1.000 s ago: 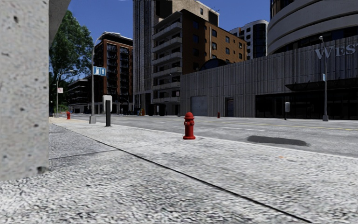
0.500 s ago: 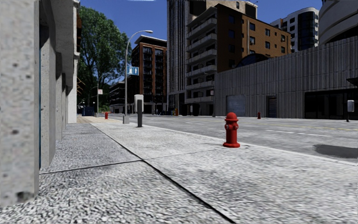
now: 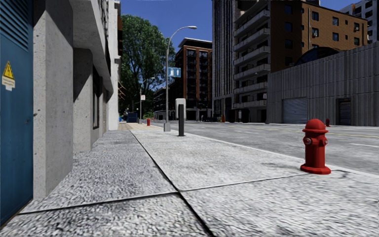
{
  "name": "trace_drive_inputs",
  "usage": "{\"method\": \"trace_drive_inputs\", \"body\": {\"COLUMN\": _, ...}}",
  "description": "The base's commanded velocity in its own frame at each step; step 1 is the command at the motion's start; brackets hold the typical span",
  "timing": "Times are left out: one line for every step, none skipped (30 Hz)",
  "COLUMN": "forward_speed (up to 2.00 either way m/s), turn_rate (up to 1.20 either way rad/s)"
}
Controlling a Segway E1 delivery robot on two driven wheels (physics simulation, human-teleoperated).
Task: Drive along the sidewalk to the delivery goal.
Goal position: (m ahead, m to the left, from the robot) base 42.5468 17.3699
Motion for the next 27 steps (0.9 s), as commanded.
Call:
{"method": "trace_drive_inputs", "body": {"forward_speed": 2.0, "turn_rate": 0.4}}
{"method": "trace_drive_inputs", "body": {"forward_speed": 2.0, "turn_rate": 0.4}}
{"method": "trace_drive_inputs", "body": {"forward_speed": 2.0, "turn_rate": 0.4}}
{"method": "trace_drive_inputs", "body": {"forward_speed": 2.0, "turn_rate": 0.4}}
{"method": "trace_drive_inputs", "body": {"forward_speed": 2.0, "turn_rate": 0.4}}
{"method": "trace_drive_inputs", "body": {"forward_speed": 2.0, "turn_rate": 0.4}}
{"method": "trace_drive_inputs", "body": {"forward_speed": 2.0, "turn_rate": 0.4}}
{"method": "trace_drive_inputs", "body": {"forward_speed": 2.0, "turn_rate": 0.4}}
{"method": "trace_drive_inputs", "body": {"forward_speed": 2.0, "turn_rate": 0.4}}
{"method": "trace_drive_inputs", "body": {"forward_speed": 2.0, "turn_rate": 0.4}}
{"method": "trace_drive_inputs", "body": {"forward_speed": 2.0, "turn_rate": 0.4}}
{"method": "trace_drive_inputs", "body": {"forward_speed": 2.0, "turn_rate": 0.39}}
{"method": "trace_drive_inputs", "body": {"forward_speed": 2.0, "turn_rate": 0.38}}
{"method": "trace_drive_inputs", "body": {"forward_speed": 2.0, "turn_rate": 0.38}}
{"method": "trace_drive_inputs", "body": {"forward_speed": 2.0, "turn_rate": 0.38}}
{"method": "trace_drive_inputs", "body": {"forward_speed": 2.0, "turn_rate": 0.38}}
{"method": "trace_drive_inputs", "body": {"forward_speed": 2.0, "turn_rate": 0.37}}
{"method": "trace_drive_inputs", "body": {"forward_speed": 2.0, "turn_rate": 0.37}}
{"method": "trace_drive_inputs", "body": {"forward_speed": 2.0, "turn_rate": 0.37}}
{"method": "trace_drive_inputs", "body": {"forward_speed": 2.0, "turn_rate": 0.37}}
{"method": "trace_drive_inputs", "body": {"forward_speed": 2.0, "turn_rate": 0.37}}
{"method": "trace_drive_inputs", "body": {"forward_speed": 2.0, "turn_rate": 0.37}}
{"method": "trace_drive_inputs", "body": {"forward_speed": 2.0, "turn_rate": 0.36}}
{"method": "trace_drive_inputs", "body": {"forward_speed": 2.0, "turn_rate": 0.35}}
{"method": "trace_drive_inputs", "body": {"forward_speed": 2.0, "turn_rate": 0.35}}
{"method": "trace_drive_inputs", "body": {"forward_speed": 2.0, "turn_rate": 0.35}}
{"method": "trace_drive_inputs", "body": {"forward_speed": 2.0, "turn_rate": 0.21}}
